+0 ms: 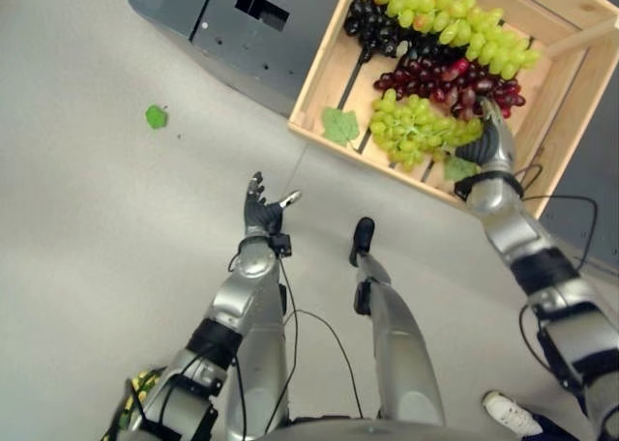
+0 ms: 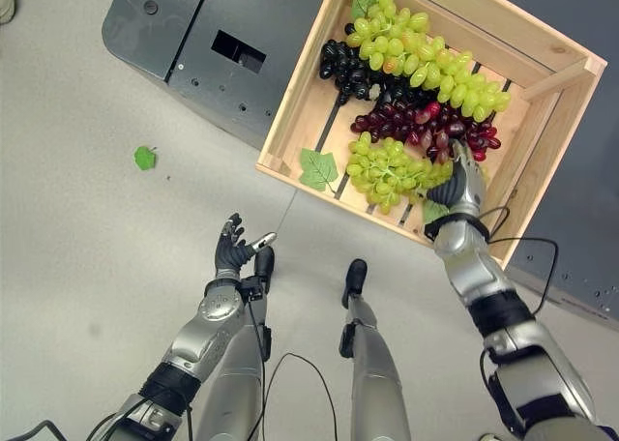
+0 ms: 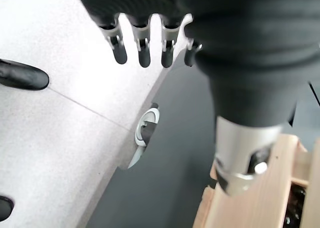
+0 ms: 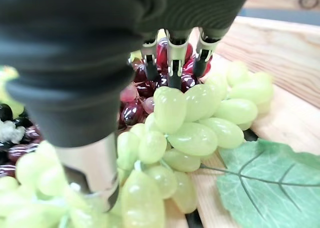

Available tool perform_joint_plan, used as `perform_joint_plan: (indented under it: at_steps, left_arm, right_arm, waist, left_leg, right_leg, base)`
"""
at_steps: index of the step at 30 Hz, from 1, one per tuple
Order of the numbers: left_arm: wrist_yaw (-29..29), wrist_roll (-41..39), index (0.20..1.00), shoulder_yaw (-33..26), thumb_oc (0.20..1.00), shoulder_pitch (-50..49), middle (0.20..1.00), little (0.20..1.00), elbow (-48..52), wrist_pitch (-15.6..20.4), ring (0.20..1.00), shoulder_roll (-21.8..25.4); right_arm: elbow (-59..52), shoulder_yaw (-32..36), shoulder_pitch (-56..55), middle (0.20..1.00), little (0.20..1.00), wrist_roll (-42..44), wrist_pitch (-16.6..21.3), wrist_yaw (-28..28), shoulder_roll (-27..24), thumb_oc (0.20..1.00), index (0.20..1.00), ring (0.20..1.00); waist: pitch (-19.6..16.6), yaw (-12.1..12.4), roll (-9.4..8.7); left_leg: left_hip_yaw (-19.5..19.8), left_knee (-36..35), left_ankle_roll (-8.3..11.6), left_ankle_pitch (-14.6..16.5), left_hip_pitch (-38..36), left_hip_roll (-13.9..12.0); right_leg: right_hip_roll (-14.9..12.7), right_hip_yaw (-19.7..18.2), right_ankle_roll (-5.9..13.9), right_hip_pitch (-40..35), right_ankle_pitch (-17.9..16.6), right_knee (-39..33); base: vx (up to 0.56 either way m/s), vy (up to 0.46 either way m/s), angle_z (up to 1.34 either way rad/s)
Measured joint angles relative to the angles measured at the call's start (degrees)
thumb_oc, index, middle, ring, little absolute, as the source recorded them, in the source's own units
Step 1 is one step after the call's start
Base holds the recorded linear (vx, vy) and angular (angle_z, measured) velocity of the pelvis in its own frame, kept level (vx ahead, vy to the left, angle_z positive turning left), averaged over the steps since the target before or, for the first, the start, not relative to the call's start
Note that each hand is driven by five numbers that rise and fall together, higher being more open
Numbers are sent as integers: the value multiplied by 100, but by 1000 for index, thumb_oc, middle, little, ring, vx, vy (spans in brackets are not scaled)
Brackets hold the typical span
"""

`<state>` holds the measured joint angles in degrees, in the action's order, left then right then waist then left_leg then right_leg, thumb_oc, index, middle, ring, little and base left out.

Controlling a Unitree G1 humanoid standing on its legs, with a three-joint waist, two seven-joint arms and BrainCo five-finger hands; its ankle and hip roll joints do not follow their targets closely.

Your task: Pick up the fruits from the basket on one side to the basket on the other side

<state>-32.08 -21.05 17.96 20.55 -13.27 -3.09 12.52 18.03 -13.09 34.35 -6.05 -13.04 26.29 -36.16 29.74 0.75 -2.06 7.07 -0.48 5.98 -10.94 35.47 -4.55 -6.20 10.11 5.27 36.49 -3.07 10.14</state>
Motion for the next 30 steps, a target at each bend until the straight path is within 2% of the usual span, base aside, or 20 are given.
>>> perform_joint_plan:
  at_steps: [6, 9, 14, 23, 29, 30]
  left_arm:
    - [68, -11, 1000, -164, 1000, -102, 1000, 1000, 167, 0, 1000, 165]
    - [125, -27, 1000, -262, 1000, -265, 1000, 1000, 352, 0, 1000, 187]
    - [247, -49, 1000, -352, 1000, -418, 1000, 1000, 355, -4, 1000, 222]
    - [346, -49, 1000, -356, 1000, -445, 1000, 1000, 499, -8, 1000, 231]
    - [349, -49, 1000, -346, 1000, -388, 1000, 1000, 494, -21, 1000, 226]
    - [343, -48, 1000, -349, 1000, -368, 1000, 1000, 498, -21, 1000, 230]
  right_arm:
    - [-890, 177, -1001, 1000, 1000, 107, 158, -371, -6, 1000, 1000, 1000]
    - [-1093, 348, -1327, 1000, 1000, 134, 171, -528, -14, 1000, 1000, 1000]
    - [-1450, 693, -1509, 1000, 1000, 132, 174, -706, -157, 1000, 1000, 1000]
    - [-1536, 689, -1269, 1000, 1000, 237, 265, -958, -310, 1000, 1000, 1000]
    - [-1251, 137, -541, 1000, 1000, 150, 190, -982, -242, 1000, 1000, 1000]
    - [-1023, -40, -256, 1000, 1000, 45, 132, -968, -185, 1000, 1000, 1000]
  waist:
    - [29, -28, -246]
    - [32, -83, -321]
    - [40, -146, -413]
    - [54, -129, -450]
    - [58, -89, -473]
    - [57, -17, -475]
  left_leg:
    - [-37, -17, -5, 3, -174, -4]
    - [-43, -5, -9, -1, -188, -7]
    - [-57, -6, -10, -2, -230, -13]
    - [-55, -8, -10, -2, -319, -13]
    - [-63, -11, -10, -1, -477, -20]
    - [-64, -2, -9, -2, -490, 0]
  right_leg:
    - [1, -18, 25, -149, 22, 3]
    - [1, -30, 96, -174, 72, 2]
    - [6, -39, 100, -216, 74, -7]
    - [11, -37, 93, -315, 68, -1]
    - [18, -35, 94, -472, 70, -7]
    - [12, -31, 95, -492, 70, -10]
  base:
    - [-3, 1, -1]
    - [0, 0, 0]
    - [-11, -1, -1]
    - [-2, 0, 2]
    - [0, 0, -1]
    - [0, 0, 0]
